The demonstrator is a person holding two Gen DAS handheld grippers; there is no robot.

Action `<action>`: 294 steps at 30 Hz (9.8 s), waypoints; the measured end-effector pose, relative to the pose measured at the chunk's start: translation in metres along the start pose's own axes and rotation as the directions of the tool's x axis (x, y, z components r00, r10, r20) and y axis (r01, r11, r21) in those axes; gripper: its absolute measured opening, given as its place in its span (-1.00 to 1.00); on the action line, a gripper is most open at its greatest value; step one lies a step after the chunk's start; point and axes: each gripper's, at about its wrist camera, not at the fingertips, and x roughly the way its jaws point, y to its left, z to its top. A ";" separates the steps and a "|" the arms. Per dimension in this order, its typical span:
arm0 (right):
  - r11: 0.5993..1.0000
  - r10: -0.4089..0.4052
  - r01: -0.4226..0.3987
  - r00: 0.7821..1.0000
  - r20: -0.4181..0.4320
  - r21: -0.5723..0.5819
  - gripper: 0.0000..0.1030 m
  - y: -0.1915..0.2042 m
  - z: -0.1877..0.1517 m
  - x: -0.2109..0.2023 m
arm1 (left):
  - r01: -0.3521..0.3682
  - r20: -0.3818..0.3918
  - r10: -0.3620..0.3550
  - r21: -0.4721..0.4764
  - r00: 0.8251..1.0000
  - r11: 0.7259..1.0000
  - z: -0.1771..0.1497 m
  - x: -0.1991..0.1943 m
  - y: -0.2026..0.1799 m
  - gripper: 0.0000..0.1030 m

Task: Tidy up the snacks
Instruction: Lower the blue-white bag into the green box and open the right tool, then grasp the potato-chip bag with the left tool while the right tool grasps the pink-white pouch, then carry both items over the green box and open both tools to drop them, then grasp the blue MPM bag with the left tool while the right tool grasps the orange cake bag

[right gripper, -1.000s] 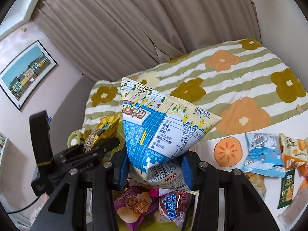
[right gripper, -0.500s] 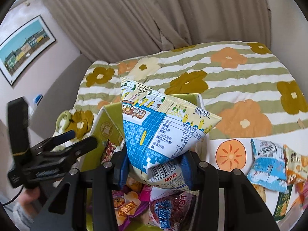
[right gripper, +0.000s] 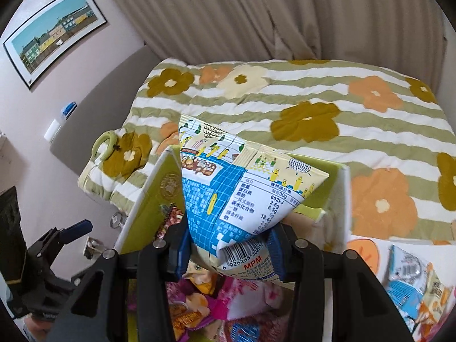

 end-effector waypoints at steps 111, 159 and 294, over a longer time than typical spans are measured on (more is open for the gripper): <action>0.644 -0.444 0.432 0.883 -0.151 0.632 0.99 -0.237 -0.324 -0.153 | 0.144 -0.309 0.011 0.477 0.951 0.867 -0.144 0.147 -0.351 0.37; 0.707 -0.556 0.564 0.816 -0.156 0.426 0.20 -0.231 -0.313 -0.141 | 0.244 -0.326 -0.123 0.365 0.937 0.898 -0.168 0.075 -0.348 0.28; 0.940 -0.341 0.332 0.926 0.164 0.080 0.98 -0.146 -0.161 -0.225 | 0.182 -0.089 -0.169 0.169 0.982 0.969 -0.056 -0.019 -0.292 0.99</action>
